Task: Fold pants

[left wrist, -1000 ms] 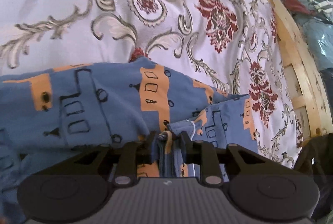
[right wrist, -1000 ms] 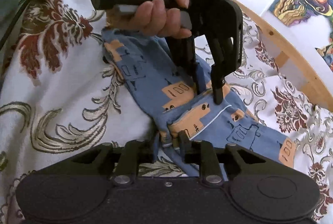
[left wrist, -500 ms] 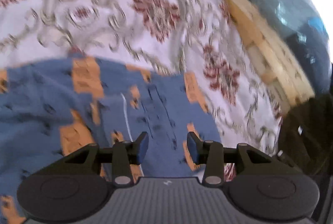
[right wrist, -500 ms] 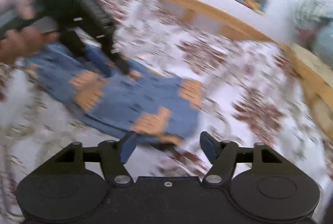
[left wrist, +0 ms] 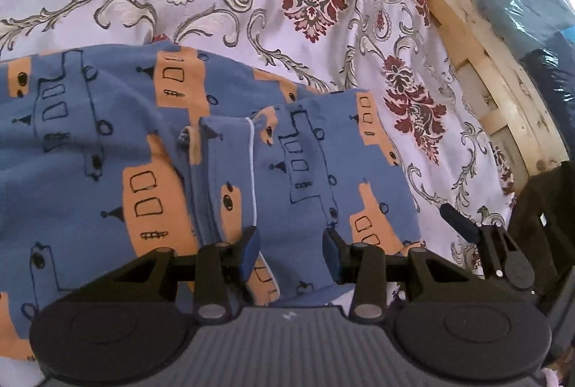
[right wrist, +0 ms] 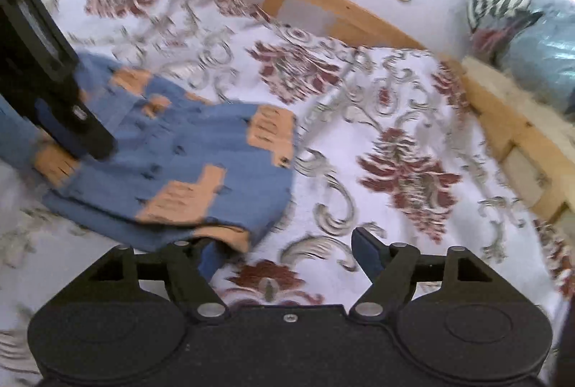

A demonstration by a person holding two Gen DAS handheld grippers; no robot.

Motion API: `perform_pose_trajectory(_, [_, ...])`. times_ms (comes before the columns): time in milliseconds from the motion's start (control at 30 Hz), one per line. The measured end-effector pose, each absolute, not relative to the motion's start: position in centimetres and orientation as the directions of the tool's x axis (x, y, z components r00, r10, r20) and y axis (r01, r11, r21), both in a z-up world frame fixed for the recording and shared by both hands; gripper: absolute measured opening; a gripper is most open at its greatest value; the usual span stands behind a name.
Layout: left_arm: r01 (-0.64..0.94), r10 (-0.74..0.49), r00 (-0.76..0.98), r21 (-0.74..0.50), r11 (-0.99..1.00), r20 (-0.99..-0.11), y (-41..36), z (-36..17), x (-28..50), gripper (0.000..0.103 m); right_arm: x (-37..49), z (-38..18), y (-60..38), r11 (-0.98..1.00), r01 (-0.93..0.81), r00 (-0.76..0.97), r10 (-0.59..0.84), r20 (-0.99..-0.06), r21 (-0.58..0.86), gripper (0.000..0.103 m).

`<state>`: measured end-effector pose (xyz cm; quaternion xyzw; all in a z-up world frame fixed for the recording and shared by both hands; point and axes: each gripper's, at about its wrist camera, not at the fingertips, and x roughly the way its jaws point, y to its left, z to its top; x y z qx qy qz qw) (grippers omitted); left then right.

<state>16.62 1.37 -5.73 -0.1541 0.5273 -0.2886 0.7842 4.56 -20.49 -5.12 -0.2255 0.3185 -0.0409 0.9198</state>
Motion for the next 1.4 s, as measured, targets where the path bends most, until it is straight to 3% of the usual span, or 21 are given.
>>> perform_pose_trajectory(100, [0.283,-0.580,0.297,-0.510,0.812,-0.759,1.4,-5.7,16.5,0.036,4.6,-5.2,-21.5,0.877,0.023,0.788,-0.312,-0.532,-0.480,0.078])
perform_pose_trajectory(167, [0.267,-0.551,0.301,-0.486,0.832,-0.778,1.7,-5.9,16.6,0.022,4.3,-4.5,-22.5,0.874,0.086,0.780,-0.358,-0.513,-0.479,0.083])
perform_pose_trajectory(267, [0.217,-0.561,0.288,-0.518,0.827,-0.776,2.7,-6.5,17.0,0.020,3.8,-4.1,-23.9,0.886,0.120,0.762,-0.371,-0.530,-0.448,0.089])
perform_pose_trajectory(400, [0.178,-0.563,0.278,-0.534,0.827,-0.779,3.1,-6.3,17.1,0.020,3.6,-4.3,-24.5,0.870,0.119,0.728,-0.404,-0.554,-0.478,0.088])
perform_pose_trajectory(433, [0.172,-0.559,0.282,-0.532,0.829,-0.780,3.1,-5.9,16.8,0.025,3.0,-3.6,-24.8,0.879,0.124,0.734,-0.393,-0.554,-0.460,0.088])
perform_pose_trajectory(500, [0.180,-0.563,0.312,-0.534,0.826,-0.765,3.1,-4.6,16.0,0.045,1.8,-1.8,-24.6,0.900,0.153,0.774,-0.366,-0.517,-0.409,0.088])
perform_pose_trajectory(533, [0.200,-0.563,0.343,-0.528,0.826,-0.752,2.9,-3.8,15.5,0.062,1.6,-1.0,-24.4,0.914,0.138,0.805,-0.328,-0.494,-0.381,0.088])
perform_pose_trajectory(600, [0.263,-0.550,0.409,-0.483,0.835,-0.728,2.2,-2.6,14.9,0.068,2.2,-0.2,-23.5,0.942,0.065,0.860,-0.220,-0.460,-0.330,0.088])
perform_pose_trajectory(700, [0.320,-0.503,0.512,-0.388,0.864,-0.697,0.6,-1.9,15.1,0.076,4.8,-0.5,-21.9,0.970,-0.129,0.884,0.019,-0.466,-0.206,0.069])
perform_pose_trajectory(733, [0.320,-0.492,0.543,-0.374,0.870,-0.680,0.4,-2.3,15.4,0.086,5.9,-1.1,-21.4,0.967,-0.193,0.876,0.093,-0.473,-0.169,0.058])
perform_pose_trajectory(767, [0.314,-0.481,0.561,-0.365,0.877,-0.674,0.3,-2.9,15.8,0.089,6.9,-1.8,-21.1,0.959,-0.245,0.863,0.149,-0.483,-0.141,0.054])
perform_pose_trajectory(867, [0.290,-0.433,0.531,-0.324,0.901,-0.729,0.4,-5.2,17.2,0.089,9.5,-4.4,-20.6,0.945,-0.298,0.801,0.169,-0.575,-0.137,0.050])
perform_pose_trajectory(1000, [0.251,-0.409,0.534,-0.323,0.913,-0.740,1.8,-6.5,17.4,0.089,10.1,-5.8,-23.9,0.977,-0.156,0.774,0.028,-0.633,-0.148,0.051])
perform_pose_trajectory(1100, [0.180,-0.367,0.542,-0.322,0.929,-0.756,2.4,-5.8,17.3,0.093,10.0,-3.9,-27.2,0.996,0.008,0.789,-0.064,-0.611,-0.094,0.053])
perform_pose_trajectory(1133, [0.149,-0.331,0.554,-0.300,0.942,-0.764,2.5,-5.4,17.1,0.101,9.9,-3.2,-27.6,0.995,0.038,0.803,-0.086,-0.590,-0.094,0.054])
perform_pose_trajectory(1267, [0.107,-0.237,0.643,-0.221,0.969,-0.728,2.8,-4.2,16.2,0.103,9.9,-1.9,-25.5,0.990,-0.025,0.845,-0.054,-0.531,-0.140,0.061])
perform_pose_trajectory(1400, [0.086,-0.163,0.623,-0.140,0.986,-0.765,2.3,-4.9,16.9,0.103,10.1,-3.6,-22.3,0.969,-0.129,0.827,-0.013,-0.562,-0.212,0.066])
